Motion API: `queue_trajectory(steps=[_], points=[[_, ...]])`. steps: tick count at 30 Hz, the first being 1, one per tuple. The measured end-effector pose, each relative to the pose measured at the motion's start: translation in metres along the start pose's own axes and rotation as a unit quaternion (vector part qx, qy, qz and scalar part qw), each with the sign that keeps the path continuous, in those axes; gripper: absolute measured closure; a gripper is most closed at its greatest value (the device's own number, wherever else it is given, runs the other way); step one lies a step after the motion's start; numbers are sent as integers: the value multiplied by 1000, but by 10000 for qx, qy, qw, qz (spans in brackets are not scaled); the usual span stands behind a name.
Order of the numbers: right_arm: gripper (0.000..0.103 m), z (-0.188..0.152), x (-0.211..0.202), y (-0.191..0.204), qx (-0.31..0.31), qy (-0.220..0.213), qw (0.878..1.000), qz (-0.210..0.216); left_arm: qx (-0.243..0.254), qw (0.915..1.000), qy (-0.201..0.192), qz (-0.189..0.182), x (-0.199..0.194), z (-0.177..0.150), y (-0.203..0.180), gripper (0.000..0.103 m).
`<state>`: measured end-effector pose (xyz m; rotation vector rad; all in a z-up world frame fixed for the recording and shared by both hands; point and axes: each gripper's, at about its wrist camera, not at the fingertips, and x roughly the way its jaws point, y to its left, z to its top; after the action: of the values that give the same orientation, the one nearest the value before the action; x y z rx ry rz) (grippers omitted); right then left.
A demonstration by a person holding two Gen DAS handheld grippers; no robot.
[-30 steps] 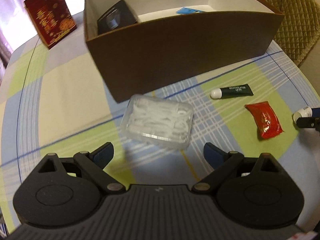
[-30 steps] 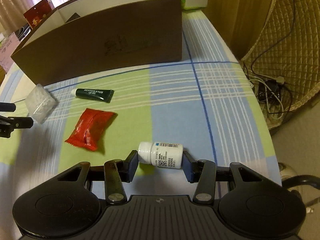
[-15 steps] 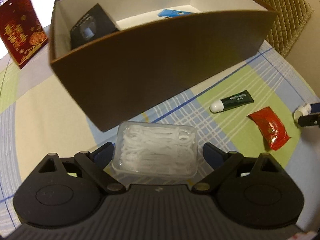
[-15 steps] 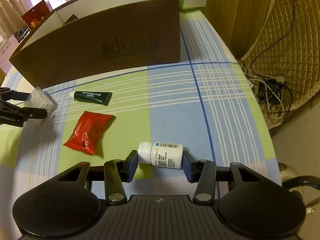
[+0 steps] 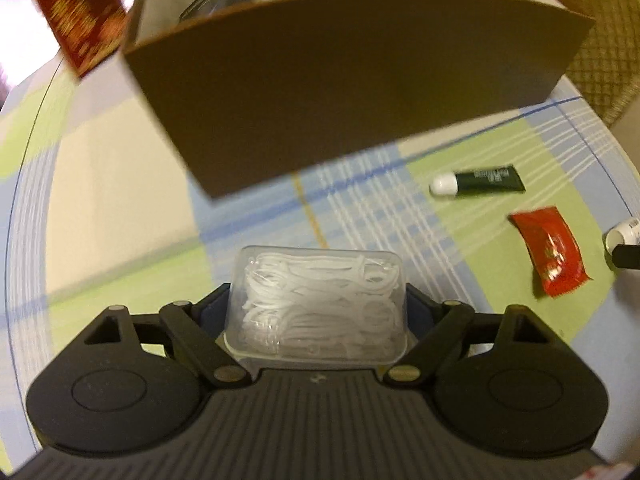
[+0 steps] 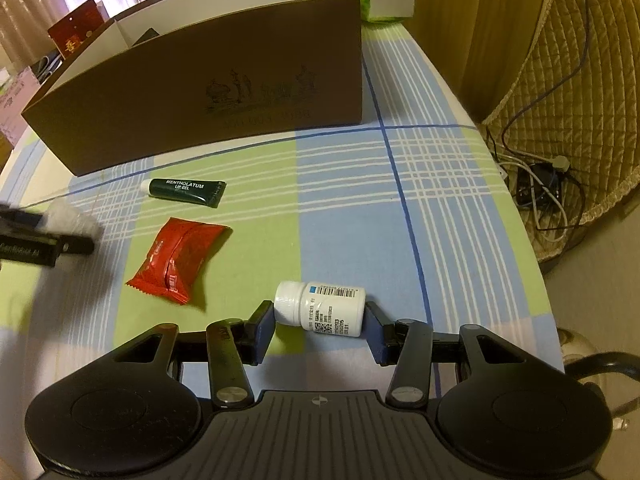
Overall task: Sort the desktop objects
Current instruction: 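Carry the floss case and pill bottle toward the box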
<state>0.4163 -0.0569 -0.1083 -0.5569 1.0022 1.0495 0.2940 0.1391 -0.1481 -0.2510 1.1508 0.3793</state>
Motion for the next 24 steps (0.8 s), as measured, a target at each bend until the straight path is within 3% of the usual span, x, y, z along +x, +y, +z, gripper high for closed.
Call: queue_trajectory(steps=[7,14,24], points=[[58,-1,1,2,-96,-50,9999,12,-36,9999,141,48,-14,-29,-21,17],[52,2,7,9,-288,-116,9995,-95,47,9999,45,85,-13,-24,-26,16],[59,-4,3,11,-593,-143,9980,-160,68,9999,-71,131,-15,-25,-32,19]])
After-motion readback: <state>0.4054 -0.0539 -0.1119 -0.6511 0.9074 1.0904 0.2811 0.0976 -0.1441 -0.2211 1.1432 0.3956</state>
